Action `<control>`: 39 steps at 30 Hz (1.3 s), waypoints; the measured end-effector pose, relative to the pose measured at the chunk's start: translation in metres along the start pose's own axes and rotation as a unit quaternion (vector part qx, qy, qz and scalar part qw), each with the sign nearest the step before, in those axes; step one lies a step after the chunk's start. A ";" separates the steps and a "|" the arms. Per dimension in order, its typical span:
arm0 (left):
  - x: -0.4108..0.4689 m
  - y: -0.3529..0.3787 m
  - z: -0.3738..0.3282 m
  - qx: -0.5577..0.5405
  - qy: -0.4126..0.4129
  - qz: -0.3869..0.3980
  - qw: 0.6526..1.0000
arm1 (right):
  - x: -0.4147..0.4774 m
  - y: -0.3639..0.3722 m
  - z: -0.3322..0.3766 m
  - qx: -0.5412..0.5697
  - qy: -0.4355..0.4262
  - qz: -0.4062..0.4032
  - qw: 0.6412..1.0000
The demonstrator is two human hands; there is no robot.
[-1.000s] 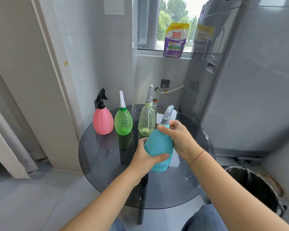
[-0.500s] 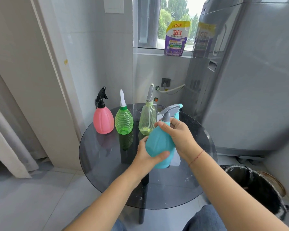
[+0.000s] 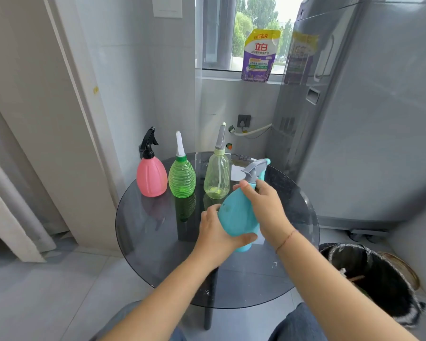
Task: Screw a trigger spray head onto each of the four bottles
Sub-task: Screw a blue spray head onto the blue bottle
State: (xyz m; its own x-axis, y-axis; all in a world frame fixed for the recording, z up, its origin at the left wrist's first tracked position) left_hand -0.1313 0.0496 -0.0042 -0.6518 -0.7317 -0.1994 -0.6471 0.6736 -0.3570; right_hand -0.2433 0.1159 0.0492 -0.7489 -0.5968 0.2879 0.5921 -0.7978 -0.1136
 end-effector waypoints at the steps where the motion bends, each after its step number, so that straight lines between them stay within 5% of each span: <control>1: 0.002 0.004 -0.001 -0.068 -0.016 0.107 0.992 | 0.001 -0.002 0.000 0.051 0.005 0.035 0.998; 3: -0.002 0.008 -0.002 -0.183 -0.049 0.291 0.938 | -0.001 -0.003 0.001 0.168 0.027 0.108 0.979; 5: -0.007 0.011 -0.001 -0.180 -0.061 0.339 0.921 | -0.006 -0.005 -0.002 0.192 0.039 0.134 0.972; 20: 0.002 0.032 0.003 -0.113 0.004 0.088 0.990 | -0.006 -0.010 0.010 -0.030 -0.007 0.043 0.999; 28: 0.031 0.032 -0.005 -0.121 0.001 0.075 0.990 | -0.016 -0.022 -0.044 0.036 0.061 0.194 0.978; 33: 0.061 0.049 -0.008 0.024 -0.032 0.041 0.998 | 0.006 -0.039 -0.070 0.082 0.061 0.129 0.986; 39: 0.097 0.071 -0.020 0.015 -0.052 -0.015 0.998 | 0.050 -0.049 -0.083 0.041 0.023 0.083 0.995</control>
State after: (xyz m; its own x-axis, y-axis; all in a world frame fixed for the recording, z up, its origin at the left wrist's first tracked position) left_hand -0.2480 0.0289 -0.0305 -0.5865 -0.7596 -0.2810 -0.6525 0.6487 -0.3917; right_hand -0.3341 0.1178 -0.0097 -0.6509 -0.7245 0.2267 0.7297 -0.6794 -0.0764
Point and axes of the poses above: each hand's wrist, its own x-axis towards the middle knuckle, its own y-axis out of the palm, z = x × y, the point moved 7 cm from there along x, towards the middle knuckle, and after that the axes turned 13 degrees about -y, right-handed, at the moved point
